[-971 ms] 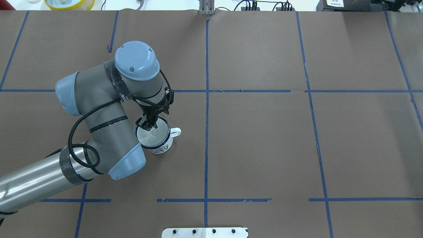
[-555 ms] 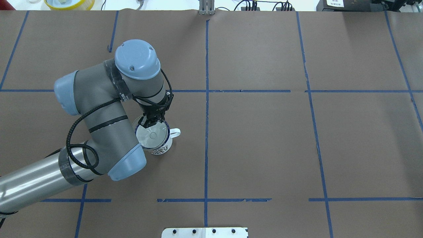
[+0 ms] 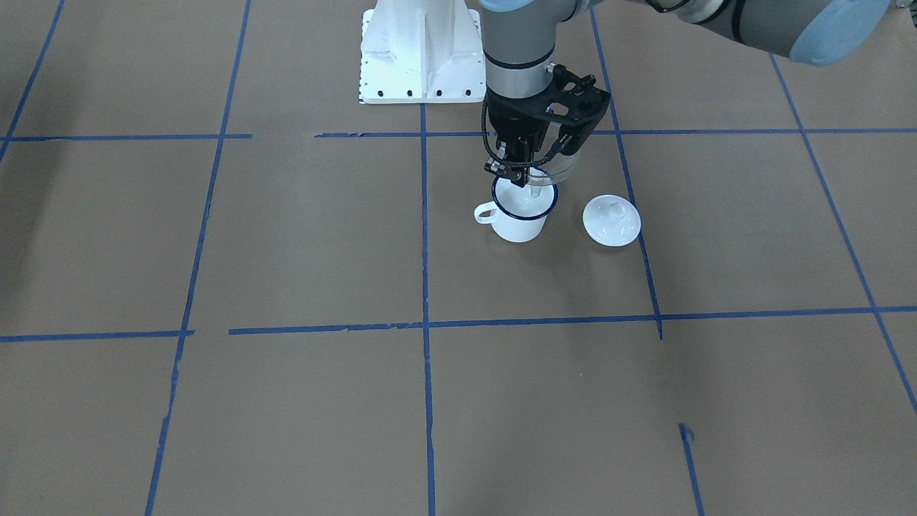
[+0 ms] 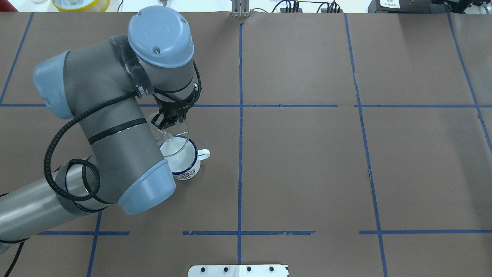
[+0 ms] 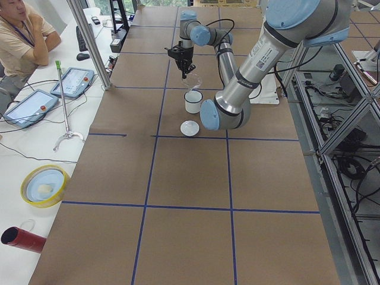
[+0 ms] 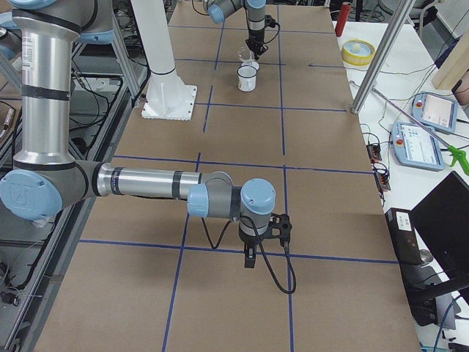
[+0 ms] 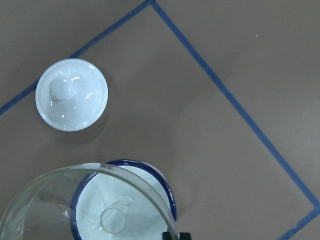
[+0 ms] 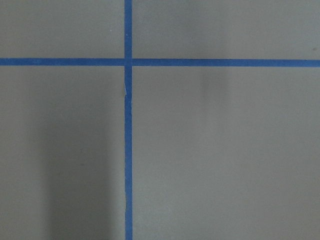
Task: Remove funnel from cup
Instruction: 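Lift the glass funnel up out of the mug with the left gripper, then carry the funnel farther from the robot and release it on the table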
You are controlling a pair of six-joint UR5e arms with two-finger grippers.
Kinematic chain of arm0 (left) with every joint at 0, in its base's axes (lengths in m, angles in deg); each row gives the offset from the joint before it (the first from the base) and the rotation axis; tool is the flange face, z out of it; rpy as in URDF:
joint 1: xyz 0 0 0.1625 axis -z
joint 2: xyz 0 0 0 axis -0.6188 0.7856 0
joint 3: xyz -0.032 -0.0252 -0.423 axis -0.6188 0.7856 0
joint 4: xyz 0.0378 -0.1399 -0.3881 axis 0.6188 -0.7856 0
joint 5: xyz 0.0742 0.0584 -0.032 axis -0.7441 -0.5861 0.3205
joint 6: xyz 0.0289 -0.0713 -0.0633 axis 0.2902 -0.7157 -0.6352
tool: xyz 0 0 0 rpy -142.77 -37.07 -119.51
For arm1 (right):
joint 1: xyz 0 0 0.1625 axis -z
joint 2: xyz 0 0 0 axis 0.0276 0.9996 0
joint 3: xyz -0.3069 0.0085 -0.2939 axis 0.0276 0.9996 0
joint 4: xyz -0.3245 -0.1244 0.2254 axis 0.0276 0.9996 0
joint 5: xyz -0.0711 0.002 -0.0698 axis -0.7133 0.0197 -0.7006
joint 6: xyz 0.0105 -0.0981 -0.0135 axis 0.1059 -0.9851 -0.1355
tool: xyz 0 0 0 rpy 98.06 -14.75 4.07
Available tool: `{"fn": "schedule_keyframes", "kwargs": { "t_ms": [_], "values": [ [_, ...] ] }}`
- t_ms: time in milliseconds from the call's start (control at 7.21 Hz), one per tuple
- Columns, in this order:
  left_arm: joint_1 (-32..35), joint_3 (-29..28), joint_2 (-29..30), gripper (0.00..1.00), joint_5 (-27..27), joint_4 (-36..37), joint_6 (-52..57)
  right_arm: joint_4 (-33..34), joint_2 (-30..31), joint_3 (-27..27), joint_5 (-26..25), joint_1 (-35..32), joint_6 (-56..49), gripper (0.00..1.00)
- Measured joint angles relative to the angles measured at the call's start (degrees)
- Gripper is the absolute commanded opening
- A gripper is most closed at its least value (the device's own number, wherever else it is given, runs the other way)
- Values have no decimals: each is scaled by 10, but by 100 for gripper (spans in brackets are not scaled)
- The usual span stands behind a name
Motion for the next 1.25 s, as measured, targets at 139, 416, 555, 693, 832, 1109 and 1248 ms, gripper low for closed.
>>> {"fn": "schedule_keyframes", "kwargs": {
  "t_ms": [139,416,555,693,832,1109,1248],
  "values": [
    [25,-2,8,0,-24,-21,0,0,0,0,0,0,0,100],
    [98,-43,-5,0,-44,-181,-26,0,0,0,0,0,0,100],
    [121,-76,-32,0,-50,-301,-55,0,0,0,0,0,0,100],
    [135,-108,-70,0,-65,-435,-81,0,0,0,0,0,0,100],
    [141,-147,-102,0,-82,-567,-96,0,0,0,0,0,0,100],
    [141,-272,-123,0,-101,-788,-104,0,0,0,0,0,0,100],
    [130,-329,-124,0,-114,-863,-105,0,0,0,0,0,0,100]
  ]
}}
